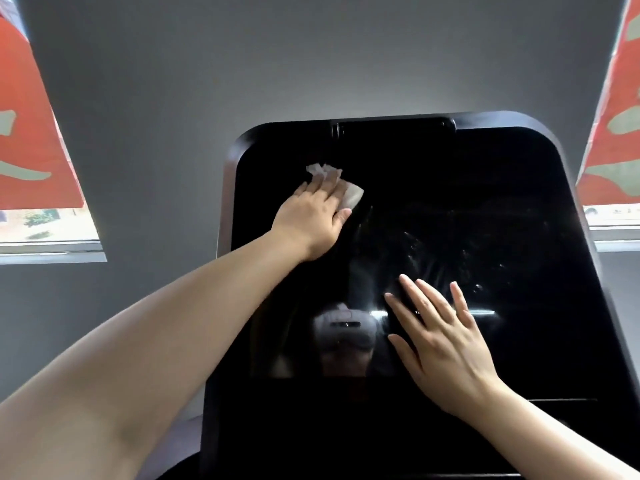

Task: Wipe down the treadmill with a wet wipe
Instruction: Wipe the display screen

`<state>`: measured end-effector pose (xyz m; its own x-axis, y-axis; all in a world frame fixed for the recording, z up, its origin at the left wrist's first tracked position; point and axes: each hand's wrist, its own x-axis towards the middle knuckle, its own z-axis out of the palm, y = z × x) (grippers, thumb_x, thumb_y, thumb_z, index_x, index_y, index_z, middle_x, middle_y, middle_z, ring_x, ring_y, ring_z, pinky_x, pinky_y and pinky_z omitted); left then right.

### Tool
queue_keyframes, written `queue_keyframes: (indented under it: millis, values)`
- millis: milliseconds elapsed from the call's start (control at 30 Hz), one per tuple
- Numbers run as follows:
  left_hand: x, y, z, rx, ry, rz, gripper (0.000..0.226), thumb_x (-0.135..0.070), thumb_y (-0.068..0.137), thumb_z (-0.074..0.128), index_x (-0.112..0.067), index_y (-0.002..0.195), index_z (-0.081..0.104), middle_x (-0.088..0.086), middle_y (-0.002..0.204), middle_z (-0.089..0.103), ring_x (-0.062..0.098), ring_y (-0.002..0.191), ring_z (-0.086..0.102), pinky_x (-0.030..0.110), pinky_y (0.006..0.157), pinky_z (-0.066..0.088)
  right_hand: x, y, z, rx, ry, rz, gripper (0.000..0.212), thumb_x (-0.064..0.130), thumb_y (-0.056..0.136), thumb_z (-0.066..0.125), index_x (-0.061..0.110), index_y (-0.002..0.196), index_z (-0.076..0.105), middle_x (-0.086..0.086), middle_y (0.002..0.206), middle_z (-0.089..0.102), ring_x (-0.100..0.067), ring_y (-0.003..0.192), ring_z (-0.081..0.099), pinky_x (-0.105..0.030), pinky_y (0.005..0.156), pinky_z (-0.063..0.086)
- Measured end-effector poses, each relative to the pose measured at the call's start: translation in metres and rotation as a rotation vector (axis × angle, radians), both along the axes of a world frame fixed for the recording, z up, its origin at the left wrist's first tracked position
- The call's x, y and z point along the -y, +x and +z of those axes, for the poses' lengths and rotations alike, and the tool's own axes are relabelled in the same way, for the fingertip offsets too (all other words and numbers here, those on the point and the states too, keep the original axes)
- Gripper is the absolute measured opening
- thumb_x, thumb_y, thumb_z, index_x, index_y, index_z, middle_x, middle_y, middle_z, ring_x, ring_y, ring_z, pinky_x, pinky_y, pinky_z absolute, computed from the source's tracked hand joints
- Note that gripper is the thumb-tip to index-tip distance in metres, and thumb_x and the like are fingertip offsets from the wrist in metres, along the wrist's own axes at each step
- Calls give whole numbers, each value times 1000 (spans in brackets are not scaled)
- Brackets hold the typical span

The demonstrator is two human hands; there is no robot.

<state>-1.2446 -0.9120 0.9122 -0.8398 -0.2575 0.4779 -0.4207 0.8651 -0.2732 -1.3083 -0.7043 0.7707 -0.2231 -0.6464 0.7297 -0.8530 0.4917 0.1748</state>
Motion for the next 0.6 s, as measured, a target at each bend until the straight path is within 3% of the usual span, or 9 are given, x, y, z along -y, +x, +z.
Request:
queue_keyframes:
  millis: [100,200,267,400,467,533,600]
  values:
    - [-25,31,-52,87,-60,-120,61,-43,100,23,-10,150,11,9,159,3,24,146,2,32,117,4,6,1,2,3,-39,22,52,41,97,29,12,125,61,-11,139,50,-23,128,40,-47,114,14]
    - [-52,79,-115,189,-144,-288,61,-46,93,28,-7,136,48,14,145,41,30,136,36,36,110,22,10,2,3,18,-59,40,48,39,91,38,12,124,62,-10,139,50,-23,128,42,-45,114,14]
    - [-52,105,-138,307,-223,-314,61,-49,97,19,-13,135,51,10,145,43,27,135,38,37,107,24,13,3,4,18,-52,51,48,39,92,37,12,124,61,-10,140,49,-24,128,43,-45,114,14]
    - [-27,112,-119,441,-316,-349,59,-49,92,27,-16,133,54,7,142,47,24,132,42,38,109,20,17,9,9,13,-67,76,48,39,92,36,12,123,61,-10,139,49,-25,127,44,-47,113,17]
    - [-13,98,-91,344,-304,-241,61,-47,88,29,-12,131,56,10,138,51,26,127,48,38,108,21,17,10,11,15,-65,71,48,39,92,37,12,124,61,-10,139,49,-25,127,44,-47,113,17]
    - [-6,81,-65,234,-226,-124,75,-50,86,11,-11,144,36,10,151,33,24,138,33,35,112,13,15,10,13,21,-64,59,48,40,91,37,12,124,61,-10,139,49,-24,127,43,-47,113,17]
    - [-6,68,-58,93,-125,-48,87,-55,75,-13,-16,150,4,1,157,-4,19,146,2,31,115,-3,15,12,14,25,-62,52,48,40,91,38,13,124,61,-10,139,49,-24,127,44,-46,113,17]
